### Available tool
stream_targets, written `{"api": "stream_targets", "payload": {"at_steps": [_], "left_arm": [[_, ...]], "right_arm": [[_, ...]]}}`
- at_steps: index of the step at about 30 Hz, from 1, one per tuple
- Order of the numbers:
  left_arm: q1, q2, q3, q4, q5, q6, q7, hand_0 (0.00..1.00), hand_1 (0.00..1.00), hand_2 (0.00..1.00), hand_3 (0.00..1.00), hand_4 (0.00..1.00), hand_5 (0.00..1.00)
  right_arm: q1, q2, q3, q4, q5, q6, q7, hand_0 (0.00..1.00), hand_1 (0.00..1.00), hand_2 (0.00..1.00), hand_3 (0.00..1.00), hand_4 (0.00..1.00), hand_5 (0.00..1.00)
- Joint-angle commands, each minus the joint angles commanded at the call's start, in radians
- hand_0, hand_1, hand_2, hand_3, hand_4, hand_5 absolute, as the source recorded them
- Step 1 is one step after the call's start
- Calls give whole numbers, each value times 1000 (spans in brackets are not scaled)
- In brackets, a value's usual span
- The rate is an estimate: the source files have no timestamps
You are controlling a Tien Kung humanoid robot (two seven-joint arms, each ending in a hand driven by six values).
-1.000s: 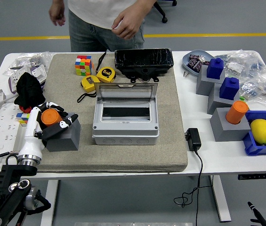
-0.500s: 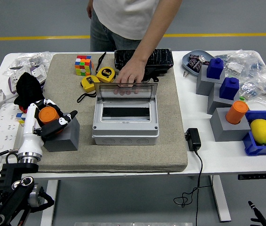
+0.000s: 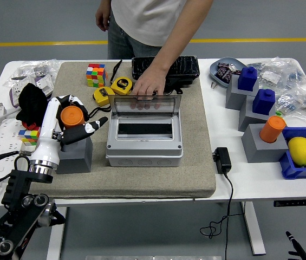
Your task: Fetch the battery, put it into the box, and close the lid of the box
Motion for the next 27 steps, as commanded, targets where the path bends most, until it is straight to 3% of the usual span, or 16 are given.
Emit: {"api": "stream_targets", "payload": {"at_steps": [3, 4, 9, 11, 19, 20, 24, 27], "left_arm": [[-42, 12, 59, -14, 108, 34, 23, 87, 2, 12, 2, 947, 19], [-57, 17, 82, -15, 149, 45, 30, 80, 2, 2, 2, 830, 123], [-148, 24, 220, 14, 291, 85, 70, 80, 2, 2, 2, 830, 123], [-186, 19, 282, 31, 318, 87, 79, 80, 2, 2, 2, 773, 150], [-354, -31, 503, 163, 272, 94, 67, 78, 2, 2, 2, 790, 154], [-362, -34, 513, 170, 269, 94, 66, 78, 2, 2, 2, 790, 154], [-438, -85, 574, 271, 223, 110, 39, 76, 2, 2, 2, 796, 168], [-471, -93, 583, 334, 210, 116, 28, 76, 2, 2, 2, 796, 168]], "right_arm": [[1, -1, -1, 0, 0, 0, 0, 900, 767, 730, 773, 998, 964], [1, -1, 0, 0, -3, 0, -1, 900, 767, 730, 772, 998, 964], [2, -2, 3, 0, -10, 0, -3, 900, 767, 730, 772, 998, 964], [3, -3, 2, 0, -10, 1, -3, 900, 766, 730, 772, 998, 962], [9, -7, 6, 0, -24, 1, -5, 899, 766, 730, 772, 998, 964], [9, -7, 6, 0, -25, 1, -5, 899, 766, 730, 772, 998, 964], [9, -8, 9, 0, -36, 2, -7, 899, 766, 729, 772, 998, 962], [9, -8, 7, 0, -39, 3, -8, 899, 766, 729, 772, 998, 962]]}}
